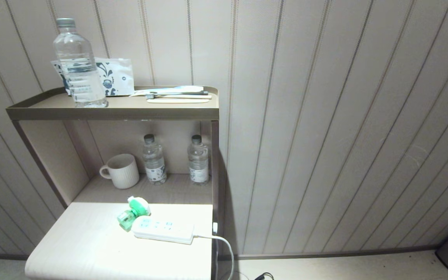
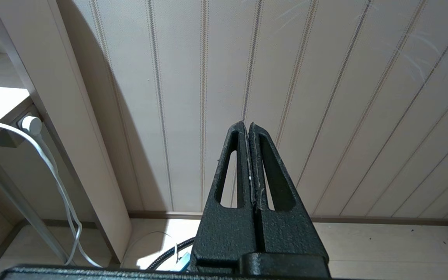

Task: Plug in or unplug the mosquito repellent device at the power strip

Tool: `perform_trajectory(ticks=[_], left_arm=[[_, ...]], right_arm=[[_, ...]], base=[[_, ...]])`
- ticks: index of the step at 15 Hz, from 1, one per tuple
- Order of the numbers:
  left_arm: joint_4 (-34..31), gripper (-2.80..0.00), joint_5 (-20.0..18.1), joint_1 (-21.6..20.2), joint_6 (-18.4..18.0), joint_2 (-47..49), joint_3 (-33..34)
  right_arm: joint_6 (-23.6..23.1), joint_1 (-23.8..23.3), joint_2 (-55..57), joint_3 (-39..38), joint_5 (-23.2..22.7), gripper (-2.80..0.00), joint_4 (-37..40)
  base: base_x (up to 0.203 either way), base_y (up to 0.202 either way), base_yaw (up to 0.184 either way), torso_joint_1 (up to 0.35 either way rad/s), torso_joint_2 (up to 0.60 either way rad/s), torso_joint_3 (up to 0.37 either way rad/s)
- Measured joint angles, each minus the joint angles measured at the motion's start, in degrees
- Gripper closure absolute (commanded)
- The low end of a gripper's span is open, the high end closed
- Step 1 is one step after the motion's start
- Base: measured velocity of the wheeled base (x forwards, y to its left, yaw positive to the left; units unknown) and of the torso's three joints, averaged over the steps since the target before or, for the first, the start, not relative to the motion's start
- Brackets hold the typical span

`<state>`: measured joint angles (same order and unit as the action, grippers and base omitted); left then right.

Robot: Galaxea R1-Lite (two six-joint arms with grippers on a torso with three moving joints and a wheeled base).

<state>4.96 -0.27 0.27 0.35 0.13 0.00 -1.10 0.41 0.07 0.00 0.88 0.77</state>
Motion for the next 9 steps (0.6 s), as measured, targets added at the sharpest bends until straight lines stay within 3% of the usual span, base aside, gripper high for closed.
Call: perform_trajectory(ticks=[9], left_arm=[[0.3, 0.00, 0.0, 0.0, 0.1, -0.2, 0.0]], right_arm=[[0.0, 0.0, 0.0, 0.0, 0.0, 0.00, 0.0]], base=[[0.000, 0.000, 0.000, 0.000, 0.00, 0.000]])
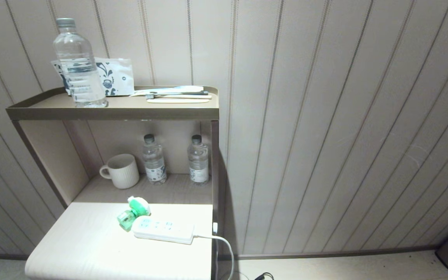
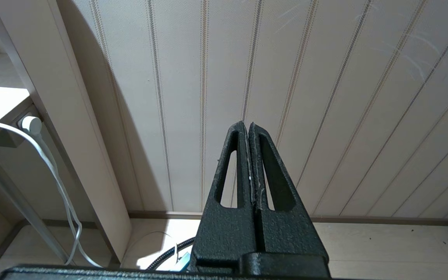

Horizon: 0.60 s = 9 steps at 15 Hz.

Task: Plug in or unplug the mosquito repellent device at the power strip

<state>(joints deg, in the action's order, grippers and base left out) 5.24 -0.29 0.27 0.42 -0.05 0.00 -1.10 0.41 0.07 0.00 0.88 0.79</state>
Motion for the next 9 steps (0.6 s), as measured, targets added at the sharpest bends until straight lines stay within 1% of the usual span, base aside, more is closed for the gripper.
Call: perform_trajectory(ticks=[3, 6, 9], left_arm=[[0.0, 0.00, 0.0, 0.0, 0.0, 0.0, 0.0], [0.0, 0.00, 0.0, 0.0, 0.0, 0.0, 0.0], [0.0, 0.00, 0.0, 0.0, 0.0, 0.0, 0.0]], right_arm=[[-0.3, 0.0, 0.0, 0.0, -0.1, 0.00, 0.0], [1.5, 0.0, 0.0, 0.0, 0.1, 0.00, 0.0], [2.2, 0.0, 0.1, 0.0, 0.2, 0.00, 0.0]], base=[[0.000, 0.000, 0.000, 0.000, 0.00, 0.000], [0.000, 0.000, 0.000, 0.000, 0.00, 0.000], [0.000, 0.000, 0.000, 0.000, 0.00, 0.000]])
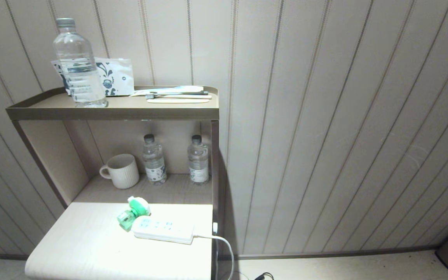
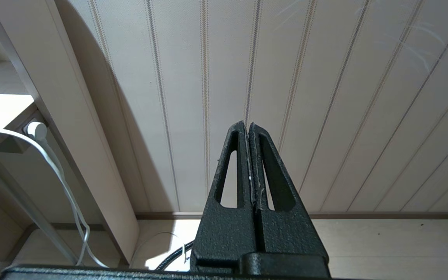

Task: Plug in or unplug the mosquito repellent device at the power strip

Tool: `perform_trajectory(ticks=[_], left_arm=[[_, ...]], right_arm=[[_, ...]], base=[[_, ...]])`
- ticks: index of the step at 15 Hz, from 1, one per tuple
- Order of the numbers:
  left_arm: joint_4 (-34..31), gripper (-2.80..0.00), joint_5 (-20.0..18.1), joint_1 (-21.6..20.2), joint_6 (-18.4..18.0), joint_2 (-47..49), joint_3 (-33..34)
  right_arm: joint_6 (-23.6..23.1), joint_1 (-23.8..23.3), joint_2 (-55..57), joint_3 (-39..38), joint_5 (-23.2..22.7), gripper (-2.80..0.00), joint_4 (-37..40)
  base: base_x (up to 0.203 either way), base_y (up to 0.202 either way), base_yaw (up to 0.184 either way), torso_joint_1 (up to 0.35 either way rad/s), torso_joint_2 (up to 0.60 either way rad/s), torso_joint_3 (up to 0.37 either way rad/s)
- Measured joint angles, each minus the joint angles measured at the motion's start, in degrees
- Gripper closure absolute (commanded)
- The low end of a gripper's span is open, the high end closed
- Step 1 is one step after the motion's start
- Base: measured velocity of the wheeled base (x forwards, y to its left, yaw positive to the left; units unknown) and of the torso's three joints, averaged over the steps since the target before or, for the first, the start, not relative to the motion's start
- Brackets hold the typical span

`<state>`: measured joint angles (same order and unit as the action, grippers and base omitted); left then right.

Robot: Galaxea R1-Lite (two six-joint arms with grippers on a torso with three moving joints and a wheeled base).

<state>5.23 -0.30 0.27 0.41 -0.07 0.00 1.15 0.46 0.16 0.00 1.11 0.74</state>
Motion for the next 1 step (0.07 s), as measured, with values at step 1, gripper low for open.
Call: perform_trajectory(ticks=[1], left_arm=[[0.0, 0.00, 0.0, 0.0, 0.0, 0.0, 0.0]], right_arm=[[0.1, 0.0, 0.0, 0.0, 0.0, 0.00, 0.0]], base=[[0.000, 0.000, 0.000, 0.000, 0.00, 0.000]])
